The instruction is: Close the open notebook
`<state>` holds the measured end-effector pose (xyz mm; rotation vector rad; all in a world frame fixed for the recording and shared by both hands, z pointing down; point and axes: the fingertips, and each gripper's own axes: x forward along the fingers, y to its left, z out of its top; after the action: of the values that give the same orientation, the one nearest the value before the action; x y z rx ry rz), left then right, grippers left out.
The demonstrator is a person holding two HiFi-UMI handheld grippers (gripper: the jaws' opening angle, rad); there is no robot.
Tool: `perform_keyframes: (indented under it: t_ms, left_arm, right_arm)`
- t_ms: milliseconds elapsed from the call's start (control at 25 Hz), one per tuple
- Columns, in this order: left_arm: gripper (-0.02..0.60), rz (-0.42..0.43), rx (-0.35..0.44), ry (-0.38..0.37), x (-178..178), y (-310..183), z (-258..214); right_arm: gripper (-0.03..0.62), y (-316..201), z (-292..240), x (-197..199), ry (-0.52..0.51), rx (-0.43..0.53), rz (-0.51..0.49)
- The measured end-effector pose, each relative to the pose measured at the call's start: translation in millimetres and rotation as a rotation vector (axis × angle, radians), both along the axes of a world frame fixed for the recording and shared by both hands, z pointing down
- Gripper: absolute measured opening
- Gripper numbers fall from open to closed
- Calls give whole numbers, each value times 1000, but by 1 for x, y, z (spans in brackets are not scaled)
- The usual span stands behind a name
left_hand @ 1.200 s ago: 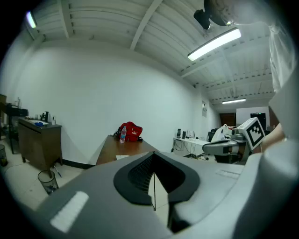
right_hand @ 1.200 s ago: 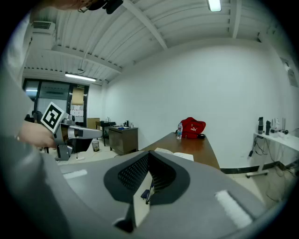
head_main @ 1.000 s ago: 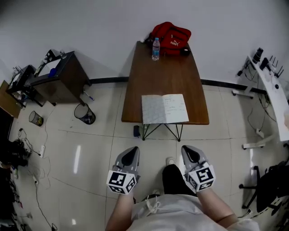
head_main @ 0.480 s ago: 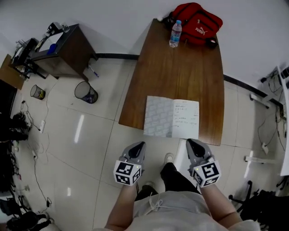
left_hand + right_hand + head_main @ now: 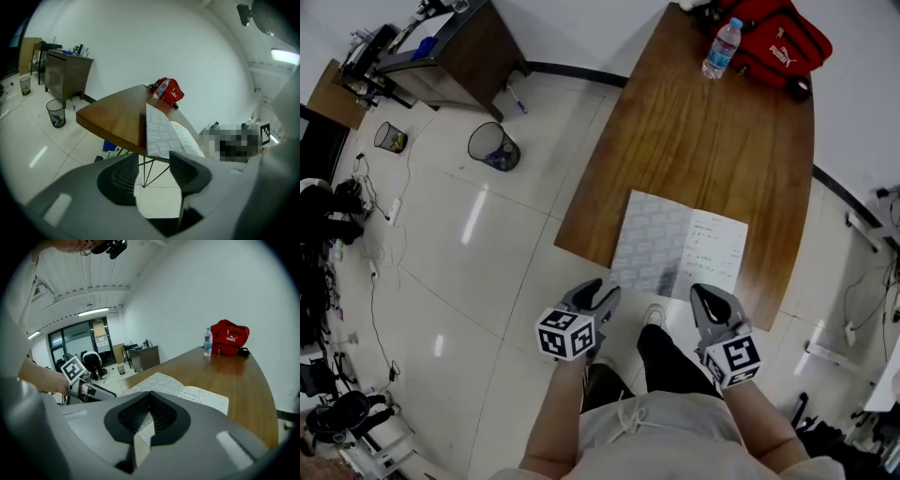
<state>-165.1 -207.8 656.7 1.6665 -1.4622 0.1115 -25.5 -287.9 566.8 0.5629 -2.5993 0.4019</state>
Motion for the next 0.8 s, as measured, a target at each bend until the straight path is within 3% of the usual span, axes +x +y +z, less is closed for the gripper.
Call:
perform_keyframes:
  t_ms: [280,400,680,800]
  left_arm:
    - [210,22,-37,59,8,-21,9]
    - [148,34,-47,35,7,-22,8]
    - [24,82,50,-4,13,-28,-38]
    - [21,144,109,-13,30,-36,-69]
  right_arm:
    - [2,-3,14,-4,20,-23,-44]
    - [2,-5,15,-1,15,-21,-38]
    - [2,-7,3,11,-3,-1,14]
    - [2,-6,-9,20,-18,18,50]
